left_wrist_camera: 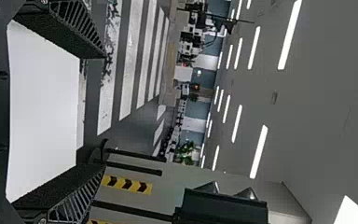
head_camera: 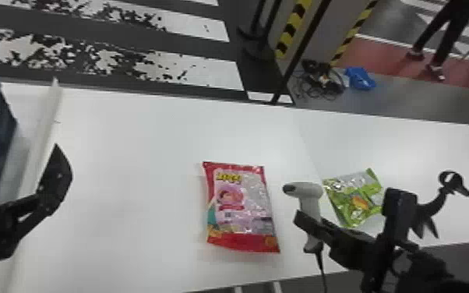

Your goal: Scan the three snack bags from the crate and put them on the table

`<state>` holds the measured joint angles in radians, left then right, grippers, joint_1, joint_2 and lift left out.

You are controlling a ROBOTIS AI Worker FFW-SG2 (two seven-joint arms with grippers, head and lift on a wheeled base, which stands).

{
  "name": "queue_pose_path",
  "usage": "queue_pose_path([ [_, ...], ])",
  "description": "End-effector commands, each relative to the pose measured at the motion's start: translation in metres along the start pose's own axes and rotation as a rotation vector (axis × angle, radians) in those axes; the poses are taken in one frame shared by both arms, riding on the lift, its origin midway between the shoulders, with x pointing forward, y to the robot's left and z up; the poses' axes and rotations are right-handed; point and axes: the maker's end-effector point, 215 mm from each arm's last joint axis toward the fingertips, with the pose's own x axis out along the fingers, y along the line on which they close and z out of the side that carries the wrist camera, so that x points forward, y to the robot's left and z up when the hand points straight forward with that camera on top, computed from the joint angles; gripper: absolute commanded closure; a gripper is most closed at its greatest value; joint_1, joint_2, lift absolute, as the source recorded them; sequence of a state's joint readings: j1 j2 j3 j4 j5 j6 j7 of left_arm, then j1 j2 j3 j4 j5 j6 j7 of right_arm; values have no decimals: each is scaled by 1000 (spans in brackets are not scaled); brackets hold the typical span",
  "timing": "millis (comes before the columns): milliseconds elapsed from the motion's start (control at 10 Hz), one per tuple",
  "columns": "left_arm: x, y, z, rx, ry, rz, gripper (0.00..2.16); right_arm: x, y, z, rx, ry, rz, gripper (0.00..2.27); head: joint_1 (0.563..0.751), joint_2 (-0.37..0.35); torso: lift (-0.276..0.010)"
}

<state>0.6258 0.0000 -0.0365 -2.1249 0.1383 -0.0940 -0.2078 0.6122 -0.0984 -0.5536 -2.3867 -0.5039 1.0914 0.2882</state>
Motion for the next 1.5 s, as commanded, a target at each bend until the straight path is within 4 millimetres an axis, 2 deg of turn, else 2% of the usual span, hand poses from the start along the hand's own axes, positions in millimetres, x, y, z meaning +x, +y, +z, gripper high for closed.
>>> queue_pose_path([
  [0, -4, 0, -5, -1, 6, 8, 29, -13, 53, -13, 0, 44, 83, 2240, 695, -282, -94],
  [100, -2, -7, -7, -9, 8, -4, 29, -21, 73, -23, 14, 59, 111, 2240, 695, -254, -94],
  [300, 1, -23, -7, -20, 10, -33, 29, -27, 91, -29, 17, 66, 130, 2240, 695, -194, -94],
  [500, -3, -17, -7, -7, 18, -22, 29, -20, 99, -45, 28, 93, 148, 2240, 695, -186, -94],
  [800, -7, -15, -1, -5, 11, -13, 29, -9, 111, -50, 7, 103, 161, 2240, 695, -147, -94],
  [900, -7, -14, 0, -4, 10, -12, 29, 2, 117, -59, -12, 121, 161, 2240, 695, -141, -94],
  [1000, -7, -14, 1, -3, 7, -12, 29, 17, 115, -69, -30, 144, 147, 2240, 695, -123, -94],
  [1200, -7, -13, 1, -2, 10, -10, 29, 45, 109, -67, -115, 105, 100, 2240, 695, -104, -94],
  [1400, -8, -9, 1, 3, 14, -5, 29, 59, 106, -69, -156, 103, 79, 2240, 695, -99, -94],
])
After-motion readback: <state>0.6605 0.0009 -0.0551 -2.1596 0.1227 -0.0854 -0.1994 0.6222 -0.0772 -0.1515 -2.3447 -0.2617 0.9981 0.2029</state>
